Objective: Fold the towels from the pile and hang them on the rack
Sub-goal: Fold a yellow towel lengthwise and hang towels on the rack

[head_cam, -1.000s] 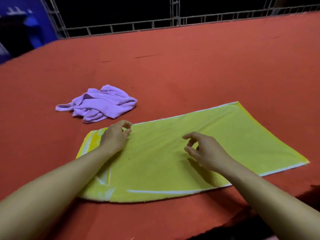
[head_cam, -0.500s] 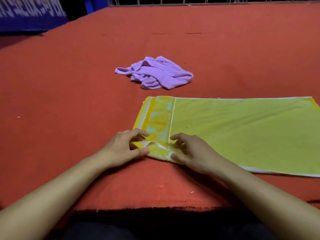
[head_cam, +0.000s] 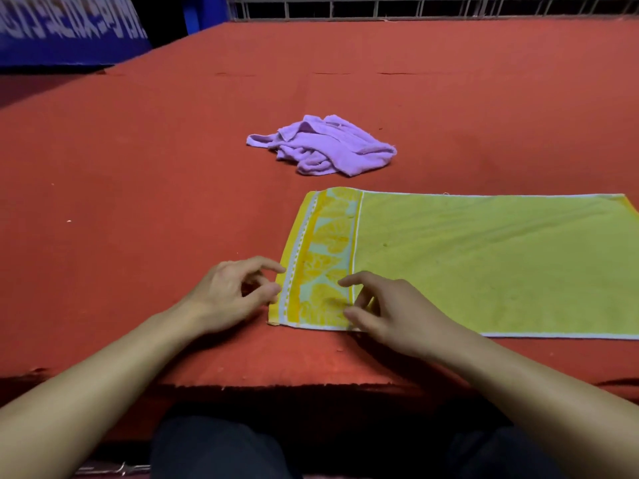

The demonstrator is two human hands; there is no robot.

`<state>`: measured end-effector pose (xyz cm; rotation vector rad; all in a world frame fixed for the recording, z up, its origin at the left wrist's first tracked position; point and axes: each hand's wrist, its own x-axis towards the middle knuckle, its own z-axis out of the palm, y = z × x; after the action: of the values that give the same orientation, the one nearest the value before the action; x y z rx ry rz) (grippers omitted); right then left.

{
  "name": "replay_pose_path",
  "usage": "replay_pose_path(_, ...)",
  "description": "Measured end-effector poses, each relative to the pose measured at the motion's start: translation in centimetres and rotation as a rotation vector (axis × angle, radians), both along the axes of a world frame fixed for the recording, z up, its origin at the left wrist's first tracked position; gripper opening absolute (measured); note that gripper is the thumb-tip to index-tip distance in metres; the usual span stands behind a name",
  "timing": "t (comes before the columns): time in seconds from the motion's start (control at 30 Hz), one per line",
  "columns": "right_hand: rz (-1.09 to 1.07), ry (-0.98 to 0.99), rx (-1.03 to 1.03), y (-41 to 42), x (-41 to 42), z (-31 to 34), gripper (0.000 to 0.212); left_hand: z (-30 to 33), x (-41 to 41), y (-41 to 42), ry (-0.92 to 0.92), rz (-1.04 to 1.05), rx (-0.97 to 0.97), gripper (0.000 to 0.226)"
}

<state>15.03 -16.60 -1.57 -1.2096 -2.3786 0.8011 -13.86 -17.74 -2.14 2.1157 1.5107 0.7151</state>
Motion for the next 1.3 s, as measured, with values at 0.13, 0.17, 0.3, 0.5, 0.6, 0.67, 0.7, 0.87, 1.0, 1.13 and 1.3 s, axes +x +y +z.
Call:
replay_pose_path(0.13, -0.088, 0.064, 0.008, 5.6, -2.2, 0.4, 0.032, -0.2, 1.3, 6.7, 0.000, 0.201, 0.058, 0.022)
replay_pose_path(0.17, -0.108, 0.067, 0.025, 7.3, -2.9, 0.3, 0.032, -0.4, 1.4, 8.8, 0.000, 0.262, 0.052, 0.020)
replay_pose_path(0.3, -0.206, 0.046, 0.152, 14.5, -5.6, 0.3, 0.031, -1.6, 1.8, 14.7, -0.043, 0.433, -0.019, 0.030)
replay_pose_path(0.5, -0.303, -0.030, 0.296, 24.5, -8.8, -0.7, 0.034, -4.1, 1.7, 16.2, -0.193, 0.442, -0.053, 0.052)
replay_pose_path(0.6, -0.305, -0.121, 0.276, 27.7, -9.9, -1.4, 0.039, -4.8, 1.5, 16.5, -0.156, 0.448, -0.047, 0.041)
replay_pose_path(0.67, -0.253, -0.196, 0.222, 28.7, -10.4, -1.8, 0.049, -4.9, 1.6, 16.4, -0.133, 0.472, -0.036, 0.037)
replay_pose_path(0.7, -0.227, -0.219, 0.193, 29.0, -10.6, -2.0, 0.052, -4.9, 1.7, 16.4, -0.123, 0.481, -0.029, 0.037)
replay_pose_path(0.87, -0.210, -0.122, 0.171, 28.8, -10.9, -2.5, 0.051, -4.3, 2.0, 16.1, -0.102, 0.520, -0.034, 0.039)
replay_pose_path(1.0, -0.205, -0.081, 0.171, 28.9, -11.1, -2.5, 0.051, -3.8, 2.1, 15.5, -0.104, 0.484, -0.060, 0.043)
replay_pose_path(1.13, -0.203, -0.025, 0.198, 29.6, -12.1, -1.8, 0.047, -3.6, 1.3, 15.4, -0.157, 0.477, -0.064, 0.042)
replay_pose_path(1.3, -0.172, 0.018, 0.222, 30.7, -14.6, -1.0, 0.047, -3.1, 0.3, 15.0, -0.161, 0.532, -0.045, 0.032)
